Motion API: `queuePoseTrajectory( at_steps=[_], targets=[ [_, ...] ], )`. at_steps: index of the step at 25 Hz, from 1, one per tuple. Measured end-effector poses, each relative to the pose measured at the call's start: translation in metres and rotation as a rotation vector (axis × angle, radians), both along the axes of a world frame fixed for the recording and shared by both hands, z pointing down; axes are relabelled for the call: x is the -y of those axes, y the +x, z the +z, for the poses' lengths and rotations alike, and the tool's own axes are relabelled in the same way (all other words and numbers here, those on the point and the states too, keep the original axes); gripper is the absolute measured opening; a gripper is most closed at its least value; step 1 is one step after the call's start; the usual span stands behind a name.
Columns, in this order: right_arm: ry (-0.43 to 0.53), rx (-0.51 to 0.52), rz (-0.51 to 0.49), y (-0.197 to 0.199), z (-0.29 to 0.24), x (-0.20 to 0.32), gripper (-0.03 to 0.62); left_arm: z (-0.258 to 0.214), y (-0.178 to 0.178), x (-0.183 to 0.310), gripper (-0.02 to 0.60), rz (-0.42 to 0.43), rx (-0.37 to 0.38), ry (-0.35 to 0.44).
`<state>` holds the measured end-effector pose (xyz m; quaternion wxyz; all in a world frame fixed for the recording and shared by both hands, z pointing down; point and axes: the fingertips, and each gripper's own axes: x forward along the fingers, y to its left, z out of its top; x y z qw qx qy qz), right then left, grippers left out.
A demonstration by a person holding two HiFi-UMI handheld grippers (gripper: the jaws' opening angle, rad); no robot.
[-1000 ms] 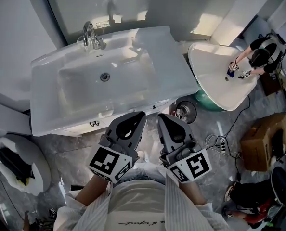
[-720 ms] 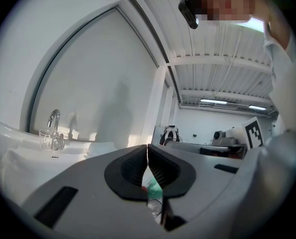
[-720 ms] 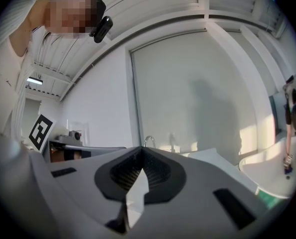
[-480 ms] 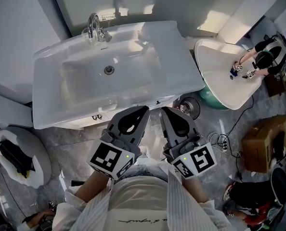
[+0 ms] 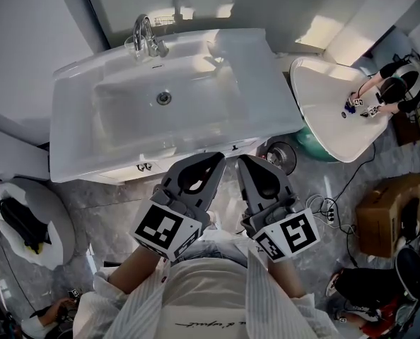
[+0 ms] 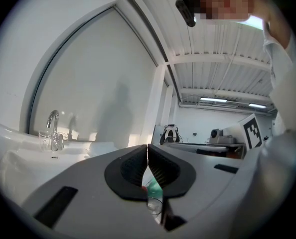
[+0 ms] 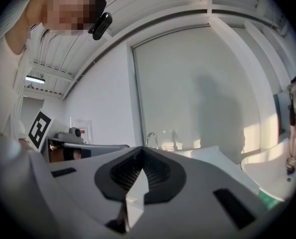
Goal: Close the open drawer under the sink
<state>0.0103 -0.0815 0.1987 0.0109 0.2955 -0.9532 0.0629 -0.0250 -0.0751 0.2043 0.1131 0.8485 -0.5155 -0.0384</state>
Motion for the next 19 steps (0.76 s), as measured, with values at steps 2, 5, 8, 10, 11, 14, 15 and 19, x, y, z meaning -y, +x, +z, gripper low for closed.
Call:
queuePoseTrajectory(
  at_steps=[2,5,8,10,11,14,15,19],
  targets=[
    [0.0,0.0,-0.004,0.001,0.0,0.0,0.009,-0.002,0.003,0.002,0.017,0.018,-0.016,-0.003],
    [-0.001,0.001,-0.011,0.002,0.0,-0.001,0.009,-0.005,0.01,0.002,0.017,0.061,0.006,-0.004],
    [-0.004,0.001,-0.016,0.004,-0.001,0.0,0.009,-0.009,0.016,0.002,0.017,0.106,0.033,-0.014],
    [-0.003,-0.001,-0.018,0.005,-0.002,0.0,0.009,-0.012,0.018,0.001,0.017,0.131,0.043,-0.013],
    [-0.001,-0.004,-0.019,0.005,-0.002,-0.001,0.009,-0.013,0.019,0.001,0.017,0.14,0.047,-0.016],
    [0.005,-0.008,-0.025,0.004,-0.003,-0.004,0.009,-0.011,0.017,0.0,0.017,0.154,0.045,-0.029],
    [0.005,-0.009,-0.024,0.003,-0.003,-0.004,0.009,-0.01,0.016,0.0,0.017,0.158,0.045,-0.028],
    [0.005,-0.014,-0.017,0.003,-0.001,-0.005,0.009,-0.005,0.011,0.001,0.017,0.188,0.052,-0.015]
  ],
)
